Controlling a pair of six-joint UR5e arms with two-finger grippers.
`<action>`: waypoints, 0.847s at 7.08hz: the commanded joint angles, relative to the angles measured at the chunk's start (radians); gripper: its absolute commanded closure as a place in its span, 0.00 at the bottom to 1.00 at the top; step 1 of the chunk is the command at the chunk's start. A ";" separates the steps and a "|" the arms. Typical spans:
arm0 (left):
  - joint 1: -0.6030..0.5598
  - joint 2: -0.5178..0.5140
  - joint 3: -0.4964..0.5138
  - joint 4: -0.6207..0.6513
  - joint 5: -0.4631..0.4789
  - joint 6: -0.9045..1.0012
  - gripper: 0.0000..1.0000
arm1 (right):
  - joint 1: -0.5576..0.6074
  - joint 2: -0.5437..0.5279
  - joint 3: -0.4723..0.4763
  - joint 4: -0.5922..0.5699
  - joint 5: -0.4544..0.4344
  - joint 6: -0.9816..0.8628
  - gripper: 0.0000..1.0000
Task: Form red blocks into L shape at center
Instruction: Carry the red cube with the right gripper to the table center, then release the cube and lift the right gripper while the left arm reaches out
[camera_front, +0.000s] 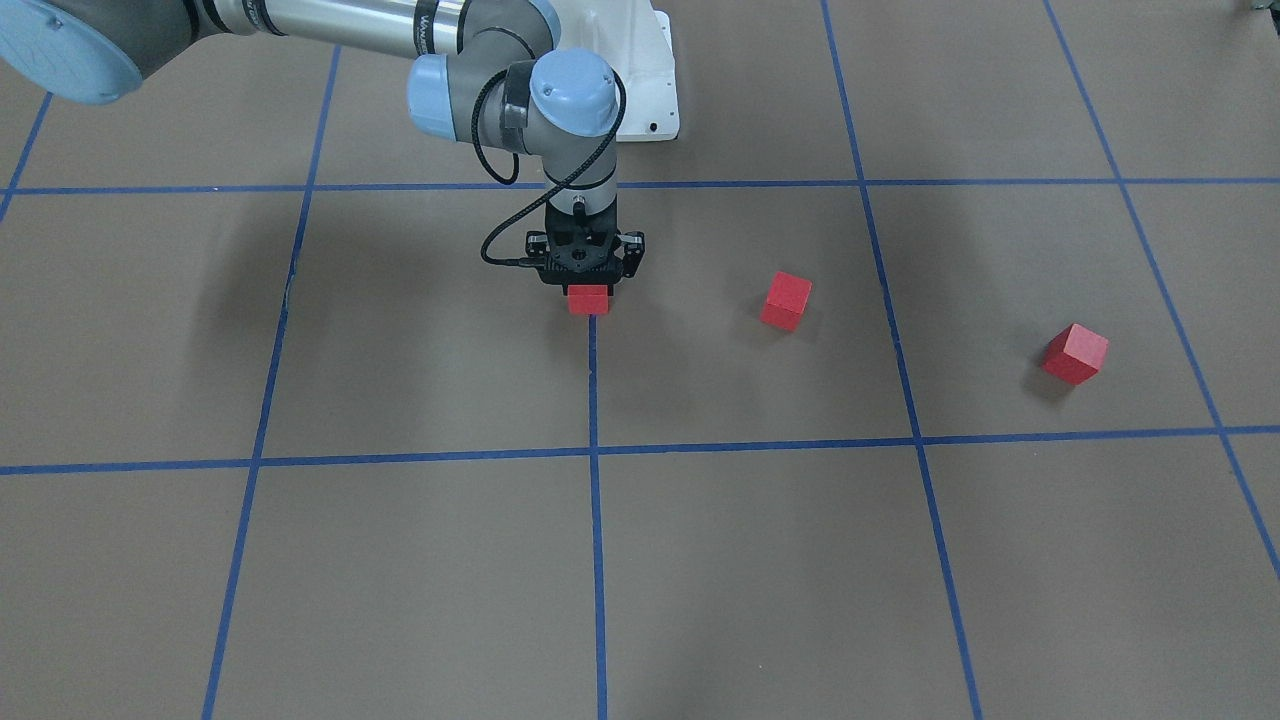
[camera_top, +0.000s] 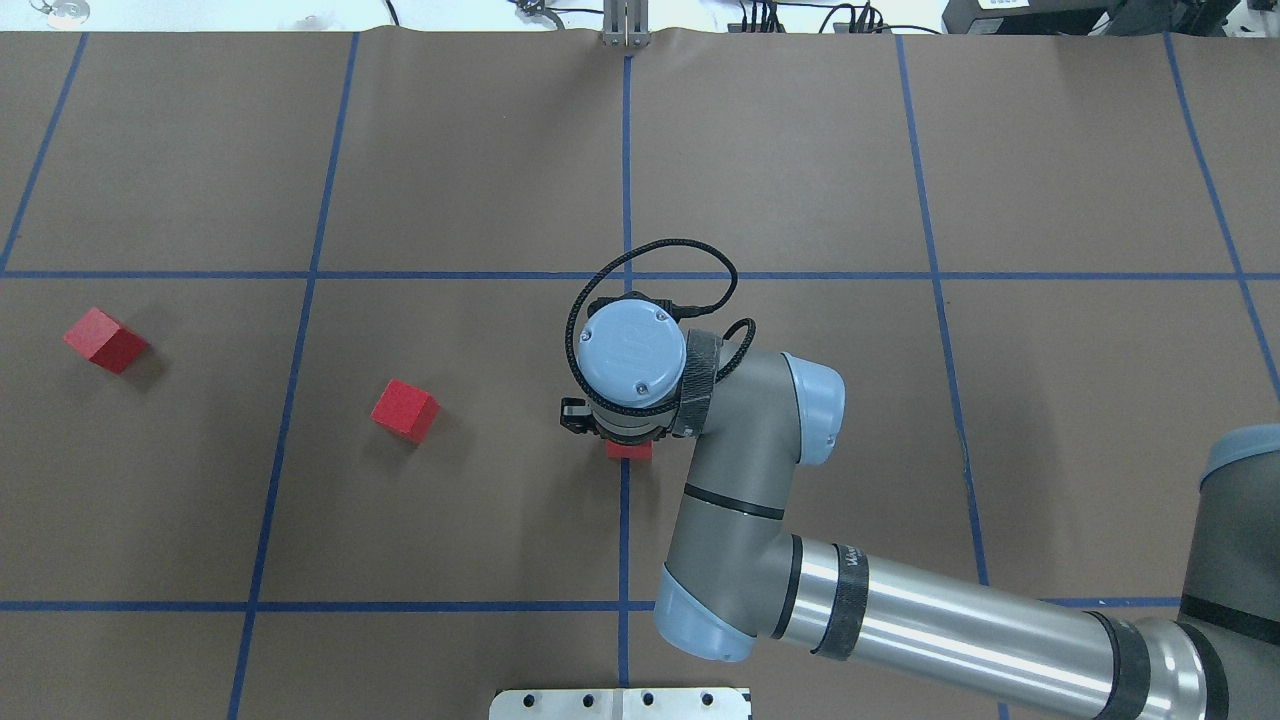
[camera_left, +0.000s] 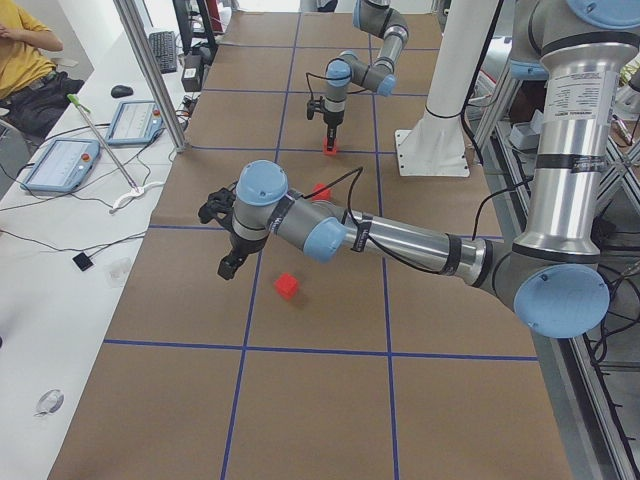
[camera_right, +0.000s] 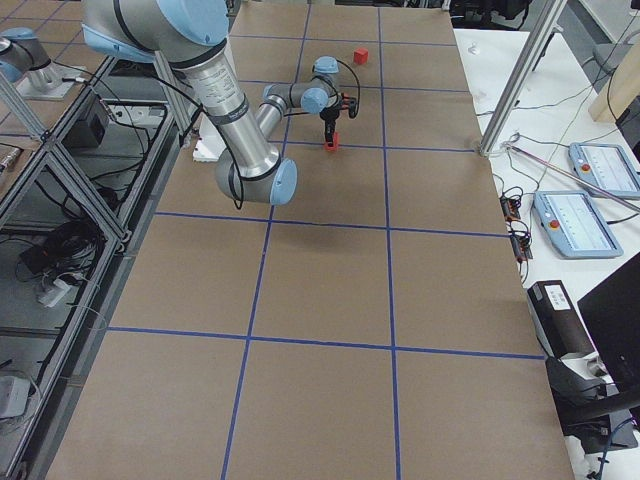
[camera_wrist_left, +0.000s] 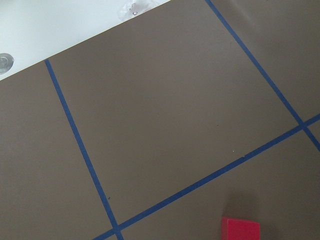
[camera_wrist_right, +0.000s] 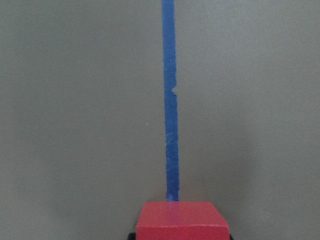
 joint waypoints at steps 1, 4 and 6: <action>0.000 -0.001 0.009 -0.010 0.000 0.000 0.00 | -0.001 0.016 0.004 -0.011 -0.006 -0.005 0.01; 0.026 -0.001 0.001 -0.031 -0.002 -0.008 0.00 | 0.121 -0.002 0.133 -0.124 0.090 -0.104 0.01; 0.176 -0.057 -0.011 -0.112 0.005 -0.204 0.00 | 0.305 -0.153 0.300 -0.144 0.234 -0.283 0.01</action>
